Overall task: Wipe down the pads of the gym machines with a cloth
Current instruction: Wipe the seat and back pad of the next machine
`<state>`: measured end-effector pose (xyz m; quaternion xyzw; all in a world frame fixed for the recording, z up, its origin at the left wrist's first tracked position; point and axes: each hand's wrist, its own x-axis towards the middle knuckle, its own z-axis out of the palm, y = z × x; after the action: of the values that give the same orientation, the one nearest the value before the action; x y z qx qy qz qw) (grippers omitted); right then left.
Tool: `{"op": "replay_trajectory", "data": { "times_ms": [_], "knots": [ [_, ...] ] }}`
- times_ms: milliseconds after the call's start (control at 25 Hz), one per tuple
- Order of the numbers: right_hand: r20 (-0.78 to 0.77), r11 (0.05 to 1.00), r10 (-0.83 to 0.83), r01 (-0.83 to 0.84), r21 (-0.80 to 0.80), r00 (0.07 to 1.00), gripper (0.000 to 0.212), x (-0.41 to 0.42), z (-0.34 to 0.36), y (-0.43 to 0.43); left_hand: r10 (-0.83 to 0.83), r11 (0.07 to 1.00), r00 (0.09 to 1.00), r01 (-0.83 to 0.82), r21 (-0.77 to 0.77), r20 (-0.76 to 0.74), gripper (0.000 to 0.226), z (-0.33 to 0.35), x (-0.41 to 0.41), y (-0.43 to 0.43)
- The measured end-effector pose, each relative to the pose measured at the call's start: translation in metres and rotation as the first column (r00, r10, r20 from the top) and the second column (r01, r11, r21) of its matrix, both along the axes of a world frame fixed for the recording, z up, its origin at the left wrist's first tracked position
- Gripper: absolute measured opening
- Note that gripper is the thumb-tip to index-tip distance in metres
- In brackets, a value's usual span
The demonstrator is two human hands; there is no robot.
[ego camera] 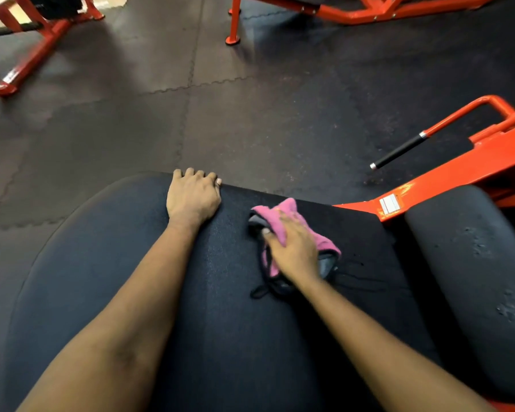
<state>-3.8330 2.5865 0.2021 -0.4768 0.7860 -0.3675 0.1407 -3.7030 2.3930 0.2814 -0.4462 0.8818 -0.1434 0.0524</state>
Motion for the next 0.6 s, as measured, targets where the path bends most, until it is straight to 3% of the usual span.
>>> {"op": "replay_trajectory", "data": {
  "times_ms": [160,280,440,520,600],
  "knots": [
    [-0.026,0.997,0.05,-0.051,-0.062,0.998,0.064,0.029,-0.012,0.019,-0.016,1.0,0.999,0.017,0.007,-0.032,0.043,0.001,0.0,0.003],
    [-0.027,0.998,-0.063,0.064,0.019,0.998,0.061,-0.02,-0.046,0.03,-0.087,0.995,0.992,0.09,0.038,-0.087,0.041,0.002,0.001,0.005],
    [0.09,0.961,-0.212,0.191,0.198,0.973,0.061,-0.064,-0.053,0.053,-0.101,0.985,0.986,0.119,0.129,-0.134,0.042,0.002,0.004,0.029],
    [0.159,0.977,-0.174,0.151,0.148,0.972,0.053,-0.034,-0.025,0.057,-0.086,0.982,0.983,0.112,0.155,-0.162,0.044,-0.004,0.011,0.056],
    [0.073,0.997,-0.071,0.067,0.046,0.995,0.053,0.023,0.0,0.063,-0.115,0.976,0.982,0.139,0.168,-0.147,0.046,-0.009,0.02,0.08]
  ]
}}
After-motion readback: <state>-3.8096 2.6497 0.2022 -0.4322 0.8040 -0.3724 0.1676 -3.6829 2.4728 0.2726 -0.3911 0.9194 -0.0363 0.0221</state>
